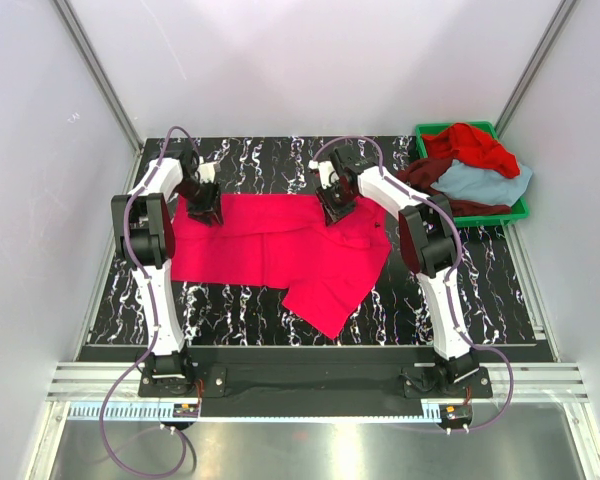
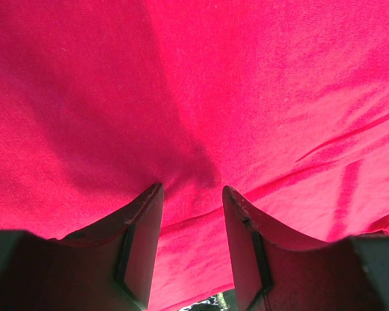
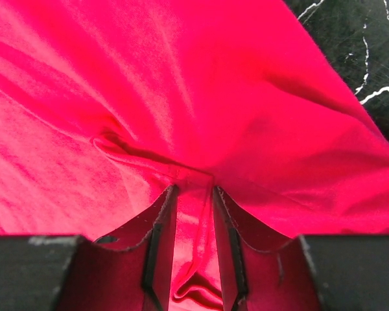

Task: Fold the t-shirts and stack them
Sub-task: Fold the tshirt

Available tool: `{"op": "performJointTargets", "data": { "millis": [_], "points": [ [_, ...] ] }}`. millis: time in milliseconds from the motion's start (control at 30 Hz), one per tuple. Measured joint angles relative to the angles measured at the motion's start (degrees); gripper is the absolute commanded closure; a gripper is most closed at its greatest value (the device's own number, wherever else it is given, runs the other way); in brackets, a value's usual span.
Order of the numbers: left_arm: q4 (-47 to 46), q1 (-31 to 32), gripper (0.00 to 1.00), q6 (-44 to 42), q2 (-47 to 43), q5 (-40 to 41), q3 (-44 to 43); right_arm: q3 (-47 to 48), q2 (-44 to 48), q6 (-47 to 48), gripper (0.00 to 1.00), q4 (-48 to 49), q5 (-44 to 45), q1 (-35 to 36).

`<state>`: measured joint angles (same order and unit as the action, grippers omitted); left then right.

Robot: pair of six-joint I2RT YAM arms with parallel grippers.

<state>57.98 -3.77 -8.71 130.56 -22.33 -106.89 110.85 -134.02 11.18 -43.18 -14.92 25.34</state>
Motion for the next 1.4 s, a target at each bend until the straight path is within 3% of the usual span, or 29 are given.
{"op": "performJointTargets", "data": {
  "millis": [100,133,233,333,700,1100,1133,1300,1400],
  "points": [
    [0.0,0.0,0.53,0.0,0.0,0.0,0.0,0.02,-0.02,0.2,0.77,0.0,-0.39,0.0],
    [0.0,0.0,0.53,0.0,0.0,0.0,0.0,0.02,-0.02,0.26,0.86,0.02,-0.63,0.0],
    [0.0,0.0,0.53,0.0,0.0,0.0,0.0,0.11,-0.02,0.35,0.96,0.0,-0.85,0.0],
    [0.0,0.0,0.53,0.0,0.0,0.0,0.0,0.13,-0.02,0.42,0.98,0.02,-0.87,0.0],
    [0.13,0.0,0.53,0.02,0.13,-0.02,-0.68,0.11,0.55,0.57,0.98,-0.24,-0.79,0.52],
    [0.2,0.0,0.53,0.02,0.17,-0.2,-1.51,-5.35,7.19,-0.61,0.96,-0.96,-2.78,4.85],
    [0.22,0.0,0.53,0.02,0.17,-0.2,-1.51,-6.16,7.34,-0.81,0.95,-0.96,-2.99,5.18],
    [0.17,-0.04,0.53,0.02,0.17,-0.22,-1.44,-10.71,7.69,-1.75,0.66,-1.36,-4.39,5.9],
    [-0.11,-0.11,0.53,0.02,0.15,-0.24,-0.83,-12.57,8.04,-1.73,0.64,-1.95,-4.46,5.9]
  ]
}}
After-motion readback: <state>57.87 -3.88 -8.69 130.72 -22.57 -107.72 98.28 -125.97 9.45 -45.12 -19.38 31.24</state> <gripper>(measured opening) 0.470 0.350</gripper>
